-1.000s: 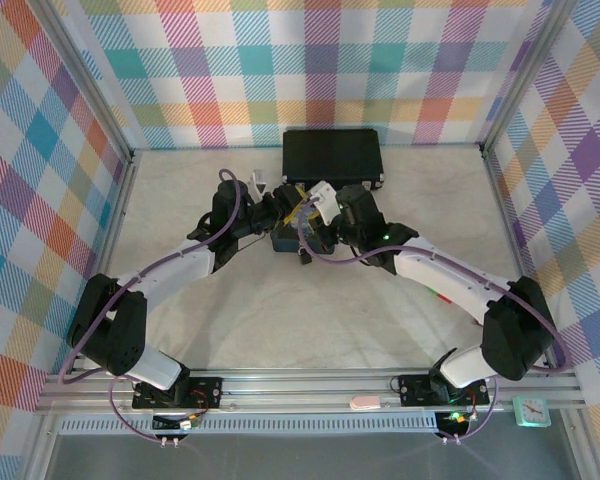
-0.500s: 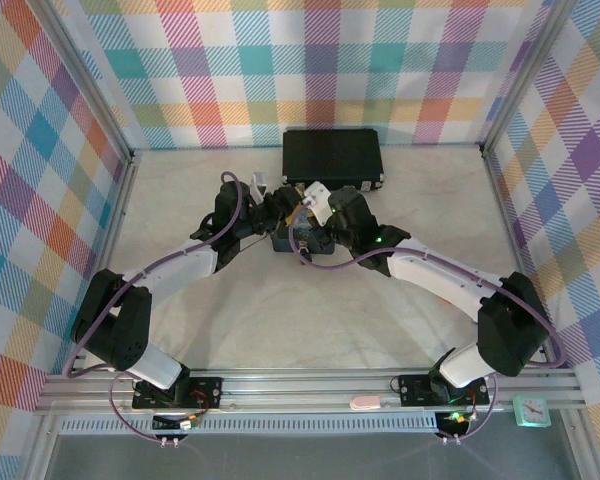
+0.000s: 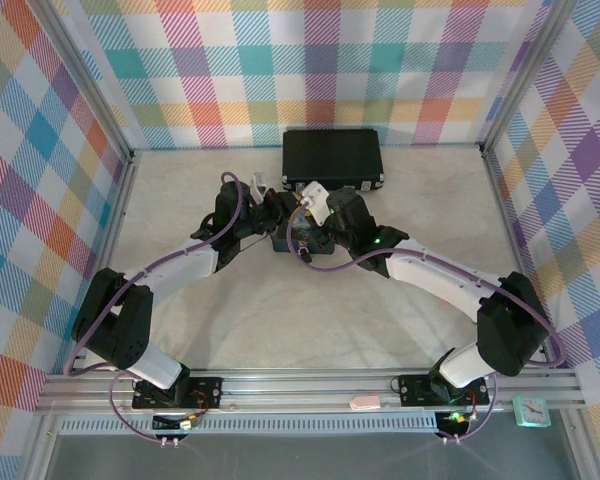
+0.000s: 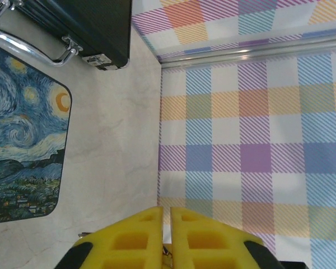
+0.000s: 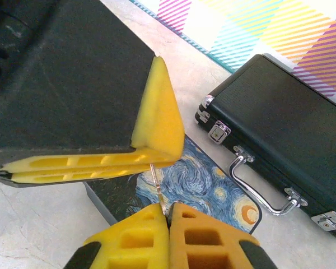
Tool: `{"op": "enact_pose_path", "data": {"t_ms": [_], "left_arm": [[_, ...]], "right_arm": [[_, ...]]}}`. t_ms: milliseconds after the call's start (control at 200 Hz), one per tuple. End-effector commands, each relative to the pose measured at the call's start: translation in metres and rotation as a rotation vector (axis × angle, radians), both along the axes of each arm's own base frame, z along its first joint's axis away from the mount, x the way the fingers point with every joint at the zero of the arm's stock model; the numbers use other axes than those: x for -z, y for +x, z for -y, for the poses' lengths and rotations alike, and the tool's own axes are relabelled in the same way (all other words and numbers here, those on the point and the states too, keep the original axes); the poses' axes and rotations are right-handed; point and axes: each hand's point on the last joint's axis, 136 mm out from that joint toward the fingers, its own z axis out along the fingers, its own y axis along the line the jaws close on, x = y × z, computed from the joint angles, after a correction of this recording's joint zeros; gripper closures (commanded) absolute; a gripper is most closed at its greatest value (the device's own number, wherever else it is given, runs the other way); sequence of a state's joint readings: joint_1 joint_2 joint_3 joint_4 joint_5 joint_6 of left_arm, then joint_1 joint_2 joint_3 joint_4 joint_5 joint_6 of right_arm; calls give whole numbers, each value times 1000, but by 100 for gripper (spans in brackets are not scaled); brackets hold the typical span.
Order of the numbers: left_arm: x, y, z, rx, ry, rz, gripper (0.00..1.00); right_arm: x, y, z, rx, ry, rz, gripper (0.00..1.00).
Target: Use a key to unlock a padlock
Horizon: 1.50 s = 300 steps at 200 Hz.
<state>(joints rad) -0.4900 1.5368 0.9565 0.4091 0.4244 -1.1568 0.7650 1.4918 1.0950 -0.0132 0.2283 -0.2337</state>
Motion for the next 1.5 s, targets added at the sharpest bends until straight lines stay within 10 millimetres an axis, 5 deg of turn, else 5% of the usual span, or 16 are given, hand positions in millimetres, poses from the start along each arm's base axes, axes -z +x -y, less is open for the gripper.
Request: {"op": "enact_pose_path", "data": {"t_ms": [0, 40, 105, 210, 490, 680, 1020, 1305, 1495], "left_arm": [[-8, 3, 6, 14, -10, 34, 99], [-8, 4, 6, 12, -6, 39, 100], [-10, 7, 4, 6, 3, 62, 100], [-22, 13, 2, 7, 13, 147, 100], [-80, 11, -3, 99, -41, 529, 100], [-101, 2, -6, 145, -80, 667, 100], [-117, -14, 2, 243, -66, 770, 100], [-93, -37, -9, 263, 533, 861, 100], [-84, -43, -14, 279, 707, 875, 100]], "right_arm": [[-18, -6, -8, -36, 38, 18, 100], [-23, -10, -9, -49, 57, 9, 100], [-32, -16, -9, -62, 93, 0, 80], [-45, -22, -5, -66, 176, -18, 63], [-80, -22, 31, -62, 595, -222, 47], [-96, -19, 45, -95, 782, -295, 42], [-122, -20, 28, -324, 973, -308, 47], [-106, -4, 25, -289, 955, -337, 47], [-94, -1, 27, -241, 923, -362, 44]]}}
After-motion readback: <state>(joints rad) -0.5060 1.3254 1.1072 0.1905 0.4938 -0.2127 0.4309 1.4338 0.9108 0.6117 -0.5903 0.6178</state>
